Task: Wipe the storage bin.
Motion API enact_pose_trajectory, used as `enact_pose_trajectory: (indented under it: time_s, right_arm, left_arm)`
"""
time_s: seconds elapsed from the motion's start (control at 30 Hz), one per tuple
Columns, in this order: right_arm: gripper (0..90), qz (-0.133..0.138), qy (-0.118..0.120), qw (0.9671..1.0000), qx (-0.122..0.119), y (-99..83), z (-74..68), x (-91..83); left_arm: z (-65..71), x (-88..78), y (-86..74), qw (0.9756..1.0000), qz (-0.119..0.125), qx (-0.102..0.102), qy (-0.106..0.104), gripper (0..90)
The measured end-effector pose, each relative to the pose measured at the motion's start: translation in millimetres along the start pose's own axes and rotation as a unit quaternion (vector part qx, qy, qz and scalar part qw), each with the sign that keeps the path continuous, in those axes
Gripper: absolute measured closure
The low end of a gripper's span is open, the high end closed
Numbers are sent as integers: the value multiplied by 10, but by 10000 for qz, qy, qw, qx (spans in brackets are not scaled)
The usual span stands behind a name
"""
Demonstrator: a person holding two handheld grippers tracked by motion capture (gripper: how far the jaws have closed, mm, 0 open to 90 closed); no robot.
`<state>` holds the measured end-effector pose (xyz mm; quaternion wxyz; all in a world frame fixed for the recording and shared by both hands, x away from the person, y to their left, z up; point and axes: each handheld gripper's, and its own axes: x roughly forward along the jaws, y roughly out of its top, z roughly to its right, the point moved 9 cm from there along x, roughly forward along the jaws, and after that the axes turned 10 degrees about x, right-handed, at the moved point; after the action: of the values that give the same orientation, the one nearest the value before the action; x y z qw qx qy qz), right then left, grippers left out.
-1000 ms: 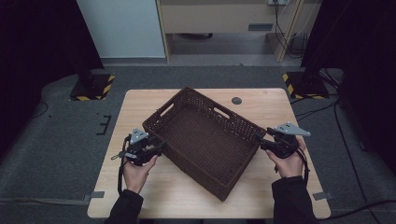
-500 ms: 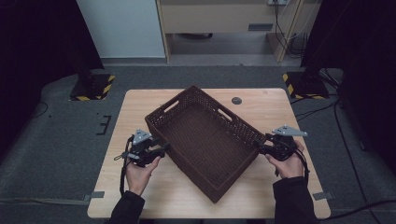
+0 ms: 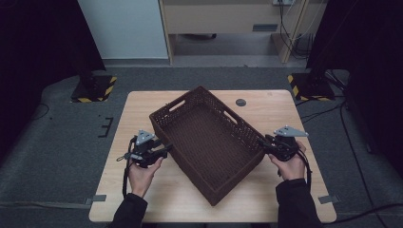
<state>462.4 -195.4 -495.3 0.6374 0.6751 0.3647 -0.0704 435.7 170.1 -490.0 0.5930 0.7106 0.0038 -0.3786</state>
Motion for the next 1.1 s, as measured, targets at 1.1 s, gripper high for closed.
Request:
enact_pose_trajectory:
  time_s: [1.1]
  right_arm:
    - [672, -527, 344, 9970, -459, -77, -329, -144]
  left_arm:
    - [145, -87, 85, 9996, 36, 267, -58, 510]
